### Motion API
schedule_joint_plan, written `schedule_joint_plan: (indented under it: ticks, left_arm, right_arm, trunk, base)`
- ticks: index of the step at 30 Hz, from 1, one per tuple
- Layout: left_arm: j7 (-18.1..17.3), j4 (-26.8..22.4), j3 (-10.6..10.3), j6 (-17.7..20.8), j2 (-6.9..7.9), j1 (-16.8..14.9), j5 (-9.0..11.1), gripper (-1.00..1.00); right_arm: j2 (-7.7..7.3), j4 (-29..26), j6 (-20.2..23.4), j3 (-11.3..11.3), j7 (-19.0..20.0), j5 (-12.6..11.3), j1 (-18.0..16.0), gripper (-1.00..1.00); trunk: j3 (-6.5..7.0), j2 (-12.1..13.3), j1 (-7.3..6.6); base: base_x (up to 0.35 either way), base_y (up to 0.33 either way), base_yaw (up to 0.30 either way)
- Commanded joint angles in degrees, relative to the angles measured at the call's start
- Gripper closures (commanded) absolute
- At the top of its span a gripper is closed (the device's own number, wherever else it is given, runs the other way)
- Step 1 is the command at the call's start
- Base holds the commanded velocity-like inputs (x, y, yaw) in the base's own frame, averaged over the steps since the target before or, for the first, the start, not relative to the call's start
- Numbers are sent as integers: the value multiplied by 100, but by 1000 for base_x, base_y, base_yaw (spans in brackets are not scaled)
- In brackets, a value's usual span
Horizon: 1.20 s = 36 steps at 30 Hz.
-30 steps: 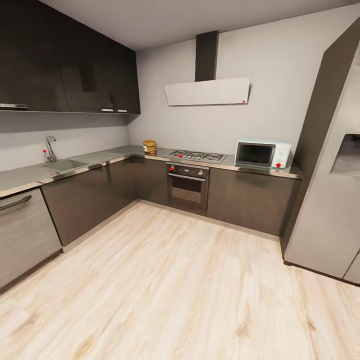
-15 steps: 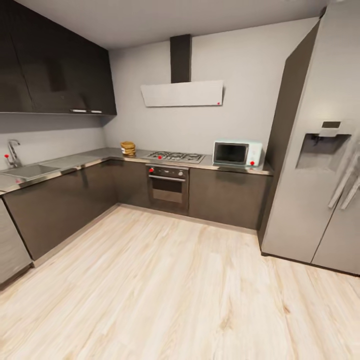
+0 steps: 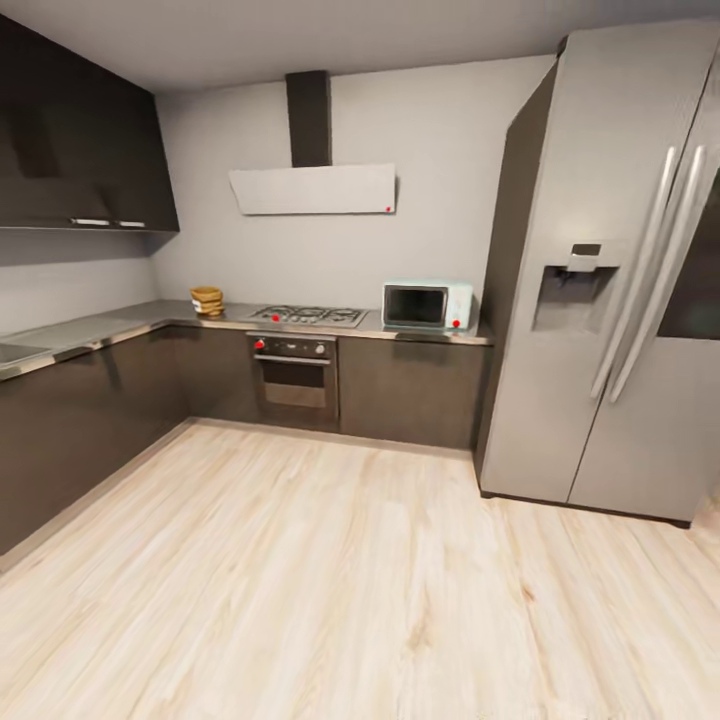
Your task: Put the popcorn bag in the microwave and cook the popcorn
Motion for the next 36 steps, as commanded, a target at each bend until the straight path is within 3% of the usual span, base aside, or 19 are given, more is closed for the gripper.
schedule_joint_plan:
  ticks: [1,20,26,36]
  left_arm:
    - [2,-1,3,-10,-1,-1,20,-100]
    - [2,-1,4,-10,-1,-2,20,-100]
    - [-3,-1,6,-7,-1,-2,20,-100]
    - [-6,-1,-6,33,-1,-2,29,-100]
  right_arm:
    - [1,-2,-16,0,-2,-35,-1,-100]
    - [-2,-2,-5,0,-5,-28,-1,-100]
    - [-8,-2,6,23,-1,-8,-1,-100]
    - [-8,-2,2,26,-10,3,-1,-100]
  trunk:
    - [-5,-3,0]
    - [-5,-3,0]
    - [-5,-3,0]
    - [-5,-3,0]
  base:
    - [0,0,-281]
    - [0,0,-279]
    - [28,0,-37]
    - [298,0,-1]
